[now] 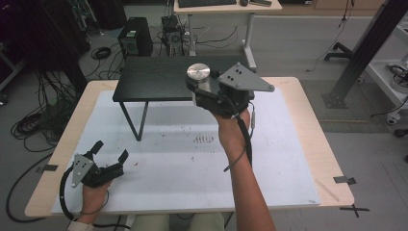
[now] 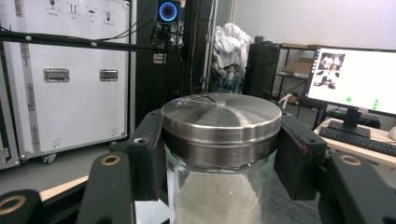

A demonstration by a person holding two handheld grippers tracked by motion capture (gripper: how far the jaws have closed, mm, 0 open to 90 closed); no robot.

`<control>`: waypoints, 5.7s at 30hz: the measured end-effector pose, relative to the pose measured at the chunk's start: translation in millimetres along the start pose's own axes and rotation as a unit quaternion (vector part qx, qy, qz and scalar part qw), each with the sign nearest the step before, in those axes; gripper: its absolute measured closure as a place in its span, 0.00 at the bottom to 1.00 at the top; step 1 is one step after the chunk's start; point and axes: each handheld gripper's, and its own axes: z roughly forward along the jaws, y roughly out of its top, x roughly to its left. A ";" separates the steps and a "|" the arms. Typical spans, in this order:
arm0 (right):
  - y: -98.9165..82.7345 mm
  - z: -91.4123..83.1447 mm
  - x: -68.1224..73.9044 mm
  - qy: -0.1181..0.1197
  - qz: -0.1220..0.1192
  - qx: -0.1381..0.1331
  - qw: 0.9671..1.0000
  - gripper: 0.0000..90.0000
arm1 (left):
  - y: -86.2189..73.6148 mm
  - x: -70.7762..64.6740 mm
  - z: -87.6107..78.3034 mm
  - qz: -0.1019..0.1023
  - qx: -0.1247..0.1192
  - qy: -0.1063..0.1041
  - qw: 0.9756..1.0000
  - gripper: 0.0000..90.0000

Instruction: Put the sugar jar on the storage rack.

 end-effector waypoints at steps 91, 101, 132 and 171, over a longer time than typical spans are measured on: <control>-37.7 163.7 -24.3 -0.003 0.041 0.025 0.999 0.47 | 0.0 -0.1 0.0 -0.001 0.000 0.000 1.000 0.03; -37.9 163.8 -25.3 -0.002 0.043 0.026 0.999 0.48 | 0.0 -0.1 0.0 -0.001 0.000 0.000 1.000 0.03; -40.1 162.9 -26.4 -0.003 0.047 0.021 0.999 0.48 | 0.0 -0.2 -0.1 0.000 0.000 0.000 1.000 0.03; -40.3 163.0 -26.1 -0.004 0.046 0.020 0.999 0.48 | 0.0 -0.2 -0.1 0.000 0.000 0.000 1.000 0.03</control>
